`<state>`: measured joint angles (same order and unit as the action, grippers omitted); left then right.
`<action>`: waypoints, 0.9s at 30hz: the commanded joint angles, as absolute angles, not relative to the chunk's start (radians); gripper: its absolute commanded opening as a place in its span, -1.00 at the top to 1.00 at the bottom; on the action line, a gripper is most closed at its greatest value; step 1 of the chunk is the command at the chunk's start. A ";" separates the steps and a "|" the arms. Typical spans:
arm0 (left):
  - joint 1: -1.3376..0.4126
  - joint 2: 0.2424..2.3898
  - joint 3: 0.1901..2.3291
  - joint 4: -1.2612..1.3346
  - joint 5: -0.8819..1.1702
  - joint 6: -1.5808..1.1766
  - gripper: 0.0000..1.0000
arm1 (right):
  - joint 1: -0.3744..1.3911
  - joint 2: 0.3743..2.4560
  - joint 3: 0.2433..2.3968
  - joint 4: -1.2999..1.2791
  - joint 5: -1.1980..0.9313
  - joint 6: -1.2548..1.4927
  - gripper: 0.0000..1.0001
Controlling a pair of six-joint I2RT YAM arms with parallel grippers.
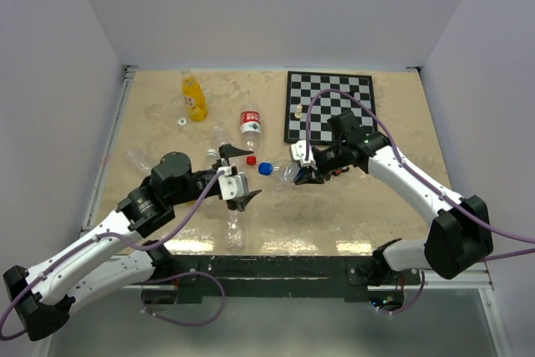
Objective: Unscrew the bottle caps
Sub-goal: Unscrew the bottle cap from the plastic bottle.
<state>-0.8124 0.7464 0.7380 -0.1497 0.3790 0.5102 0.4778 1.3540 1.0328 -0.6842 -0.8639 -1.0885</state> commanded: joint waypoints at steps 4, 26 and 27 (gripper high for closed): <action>-0.813 0.844 0.779 -0.045 0.465 0.517 -0.72 | 0.480 1.350 1.066 -0.684 -0.910 -1.112 1.00; -0.802 0.894 0.802 -0.017 0.465 0.427 0.06 | 0.482 1.351 1.066 -0.689 -0.913 -1.115 1.00; -0.802 0.897 0.807 -0.020 0.465 0.420 0.12 | 0.480 1.351 1.066 -0.689 -0.913 -1.115 1.00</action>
<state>-0.8104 0.8883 0.7559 -0.0681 0.4389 0.4637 0.4778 1.3540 1.0328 -0.6884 -0.8806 -1.1011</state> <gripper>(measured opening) 0.486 0.326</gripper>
